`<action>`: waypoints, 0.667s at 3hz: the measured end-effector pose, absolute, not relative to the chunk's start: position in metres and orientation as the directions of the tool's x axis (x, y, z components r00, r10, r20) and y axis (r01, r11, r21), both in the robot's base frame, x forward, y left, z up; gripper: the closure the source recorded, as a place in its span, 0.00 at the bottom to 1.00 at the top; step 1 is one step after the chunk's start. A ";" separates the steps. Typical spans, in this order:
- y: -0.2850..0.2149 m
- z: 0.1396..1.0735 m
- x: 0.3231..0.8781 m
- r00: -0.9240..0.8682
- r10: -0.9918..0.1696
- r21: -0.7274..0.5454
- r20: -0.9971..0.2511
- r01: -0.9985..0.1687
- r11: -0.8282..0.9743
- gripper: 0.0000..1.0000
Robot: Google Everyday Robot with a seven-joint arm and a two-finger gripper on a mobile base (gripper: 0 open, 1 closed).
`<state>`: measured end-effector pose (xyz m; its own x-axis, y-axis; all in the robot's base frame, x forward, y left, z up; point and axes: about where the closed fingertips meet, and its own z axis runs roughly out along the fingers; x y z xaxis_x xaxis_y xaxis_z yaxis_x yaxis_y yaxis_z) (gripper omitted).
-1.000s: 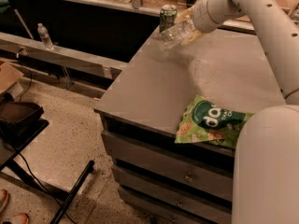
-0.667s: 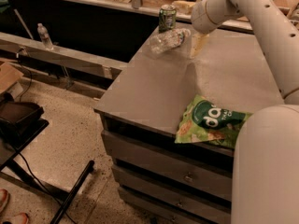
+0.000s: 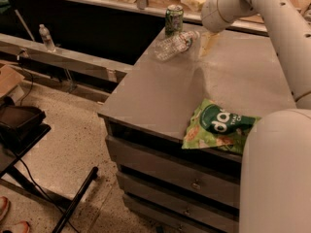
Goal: Move water bottle near green can
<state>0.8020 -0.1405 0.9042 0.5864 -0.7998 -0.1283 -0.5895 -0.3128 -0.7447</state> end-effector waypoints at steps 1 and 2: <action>-0.157 0.926 0.799 0.575 -0.806 -0.756 -0.142 -0.588 -0.287 0.00; -0.192 0.950 0.789 0.536 -0.833 -0.775 -0.139 -0.582 -0.245 0.00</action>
Offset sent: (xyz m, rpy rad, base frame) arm -0.0317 -0.1183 0.0878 0.0542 -0.0832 -0.1613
